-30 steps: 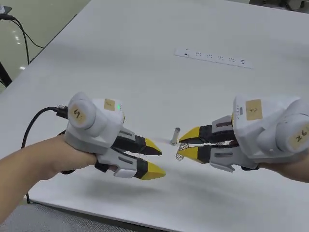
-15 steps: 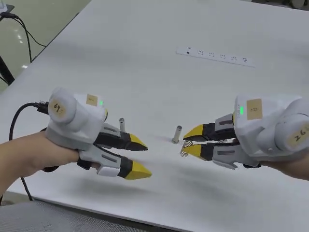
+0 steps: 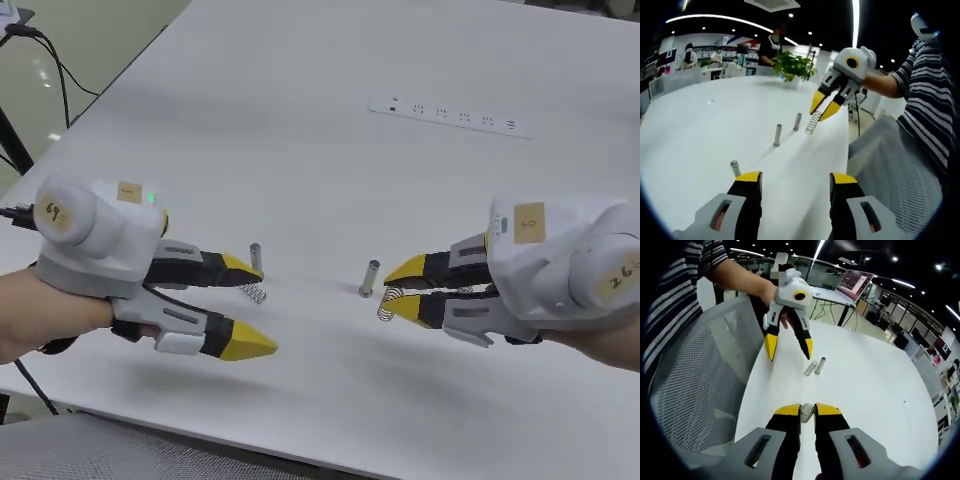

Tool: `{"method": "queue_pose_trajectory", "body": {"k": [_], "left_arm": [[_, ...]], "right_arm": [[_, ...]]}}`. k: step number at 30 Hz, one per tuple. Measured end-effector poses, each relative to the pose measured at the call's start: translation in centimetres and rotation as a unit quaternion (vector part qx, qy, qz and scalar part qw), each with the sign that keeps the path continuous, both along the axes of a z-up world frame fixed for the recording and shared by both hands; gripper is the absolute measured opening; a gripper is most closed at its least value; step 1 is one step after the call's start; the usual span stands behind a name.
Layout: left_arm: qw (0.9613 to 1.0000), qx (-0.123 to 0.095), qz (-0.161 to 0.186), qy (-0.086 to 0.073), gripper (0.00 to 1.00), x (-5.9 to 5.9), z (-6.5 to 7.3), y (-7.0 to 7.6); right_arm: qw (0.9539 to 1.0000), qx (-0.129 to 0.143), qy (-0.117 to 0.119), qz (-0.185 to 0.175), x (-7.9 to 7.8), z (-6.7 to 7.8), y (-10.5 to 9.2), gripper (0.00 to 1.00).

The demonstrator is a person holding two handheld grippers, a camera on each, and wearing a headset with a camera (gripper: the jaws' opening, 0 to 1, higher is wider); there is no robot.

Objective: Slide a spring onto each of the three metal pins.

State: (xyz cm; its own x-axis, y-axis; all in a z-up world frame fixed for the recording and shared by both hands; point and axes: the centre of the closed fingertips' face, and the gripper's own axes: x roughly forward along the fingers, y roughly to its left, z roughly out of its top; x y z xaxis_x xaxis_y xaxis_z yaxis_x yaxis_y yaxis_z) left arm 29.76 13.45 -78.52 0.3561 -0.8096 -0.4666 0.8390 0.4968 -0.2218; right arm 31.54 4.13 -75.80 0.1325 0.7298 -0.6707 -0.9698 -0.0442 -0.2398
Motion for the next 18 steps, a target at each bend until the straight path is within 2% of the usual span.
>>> {"method": "queue_pose_trajectory", "body": {"k": [2,4,11,15,16,18], "left_arm": [[0.9998,0.004,0.017,-0.012,0.57,0.5,0.0,0.6],[0.9996,0.007,0.026,-0.009,0.63,0.6,-0.1,1.1],[0.9976,0.018,0.063,-0.021,0.83,1.7,-0.2,3.0],[0.9964,0.015,0.078,-0.032,0.94,2.1,0.0,3.3],[0.9954,0.018,0.085,-0.041,0.96,2.4,0.0,3.5],[0.9953,0.016,0.087,-0.039,0.98,2.4,0.0,3.6]], "right_arm": [[1.0000,-0.001,-0.001,-0.002,0.1,-0.1,-0.1,0.07],[1.0000,-0.001,-0.001,-0.003,0.2,-0.1,-0.1,0.07],[0.9999,-0.002,-0.004,-0.009,0.7,-0.2,-0.1,0.07],[0.9999,0.000,-0.003,-0.014,1.1,0.0,-0.1,0.07],[0.9999,-0.001,-0.002,-0.015,1.2,0.0,-0.1,0.07],[0.9999,-0.002,-0.003,-0.017,1.4,0.0,-0.2,0.07]]}}
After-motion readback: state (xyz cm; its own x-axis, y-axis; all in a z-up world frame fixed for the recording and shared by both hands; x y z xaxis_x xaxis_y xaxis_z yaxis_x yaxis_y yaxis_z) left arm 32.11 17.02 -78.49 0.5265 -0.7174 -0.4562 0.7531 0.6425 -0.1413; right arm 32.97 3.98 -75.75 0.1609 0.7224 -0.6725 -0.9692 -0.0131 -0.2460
